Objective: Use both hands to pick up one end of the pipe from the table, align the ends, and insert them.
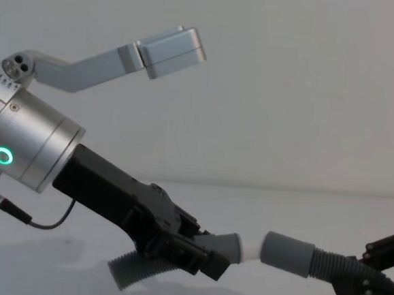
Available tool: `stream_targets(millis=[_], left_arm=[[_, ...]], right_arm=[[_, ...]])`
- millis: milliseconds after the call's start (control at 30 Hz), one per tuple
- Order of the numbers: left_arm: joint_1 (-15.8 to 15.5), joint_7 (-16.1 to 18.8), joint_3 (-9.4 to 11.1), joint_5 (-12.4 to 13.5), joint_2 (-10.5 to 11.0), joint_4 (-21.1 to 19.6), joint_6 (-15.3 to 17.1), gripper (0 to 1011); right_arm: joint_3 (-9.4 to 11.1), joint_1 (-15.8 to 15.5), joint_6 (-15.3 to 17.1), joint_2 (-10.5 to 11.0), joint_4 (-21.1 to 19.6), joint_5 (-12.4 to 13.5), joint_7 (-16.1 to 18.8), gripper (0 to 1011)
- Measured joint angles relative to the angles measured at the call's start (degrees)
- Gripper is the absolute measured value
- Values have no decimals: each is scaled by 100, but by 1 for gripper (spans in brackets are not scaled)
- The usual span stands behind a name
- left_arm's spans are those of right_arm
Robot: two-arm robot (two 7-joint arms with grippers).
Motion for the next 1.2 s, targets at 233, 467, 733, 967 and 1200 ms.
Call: stream_targets(millis=[233,467,733,967,1200], left_arm=[[-60,-72,63,-21,-43,78,-79,375],[-93,-117,100,-46,-77,118,-129,372],[-113,-142,122,-57,-93,144,-157,372],[-124,-154,133,-62,-101,156,-172,375],[-128,-163,138,-67,-107,163,-180,372]], right_arm=[[-36,24,-22,33,-4,54,55,145],[-58,39,-27,46,-6,79,76,145],[-73,49,-32,56,-6,95,87,145],[-77,52,-32,59,-6,100,92,145],[-83,56,-32,62,-6,105,96,145]])
